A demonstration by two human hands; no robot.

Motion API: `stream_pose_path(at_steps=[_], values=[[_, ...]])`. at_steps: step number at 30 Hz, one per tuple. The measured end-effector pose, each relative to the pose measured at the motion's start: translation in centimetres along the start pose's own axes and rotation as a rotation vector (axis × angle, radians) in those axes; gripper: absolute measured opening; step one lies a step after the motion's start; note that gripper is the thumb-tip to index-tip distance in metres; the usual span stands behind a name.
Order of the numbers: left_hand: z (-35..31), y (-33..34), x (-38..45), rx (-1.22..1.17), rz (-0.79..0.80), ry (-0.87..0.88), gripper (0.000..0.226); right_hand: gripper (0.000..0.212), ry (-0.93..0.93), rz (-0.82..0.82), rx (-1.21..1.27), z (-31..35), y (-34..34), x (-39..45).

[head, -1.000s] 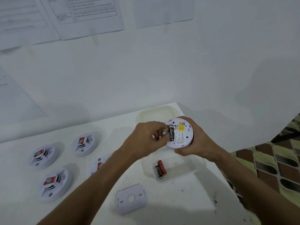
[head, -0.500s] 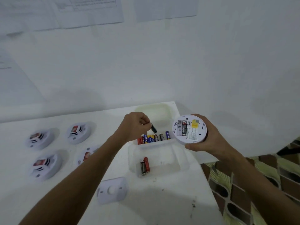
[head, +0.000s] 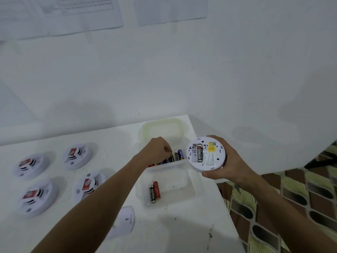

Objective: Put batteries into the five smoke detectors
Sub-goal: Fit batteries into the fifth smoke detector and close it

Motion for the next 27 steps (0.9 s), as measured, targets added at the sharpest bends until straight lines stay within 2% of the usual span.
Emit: stream_pose_path(at_steps=[7, 10, 14, 16, 20, 27], values=[[0.0, 0.0, -0.6, 0.080, -0.004, 0.082, 0.023, 0.087, 0.005, 0.019, -0.028, 0.1, 0.3, 0.3], [-1.1, -1.3, -1.8, -0.010, -0.083, 0.115, 0.024, 0.085, -0.001, 0.018, -0.039, 0.4, 0.6, 0.6], [-5.0, -4.1, -5.0, -0.226, -0.249, 0.269, 0.017, 0.088, -0.030, 0.015, -0.039, 1.0, 1.0, 1.0], [-7.0, -4.6, -6.4, -0.275, -0.187, 0.348, 0.018, 0.088, -0.052, 0.020, -0.036, 1.4, 1.4, 1.1], [-8.5, -4.2, -7.5, -0.138, -0.021, 0.368, 0.032, 0.089, -0.085, 0.040, -0.008, 2.2, 2.2, 1.3], [-7.8, -3.9, -7.8, -0.142, -0.002, 0.347, 0.037, 0.088, -0.110, 0.061, 0.003, 2.6, 3.1, 1.2]])
Point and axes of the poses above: each hand's wrist, its own x-axis towards the middle knuckle, its own y-axis out of the palm, z = x × y, the point moved 7 cm from there along x, towards the middle knuckle, and after that the axes turned 4 degrees about -x, right-handed, at the moved point
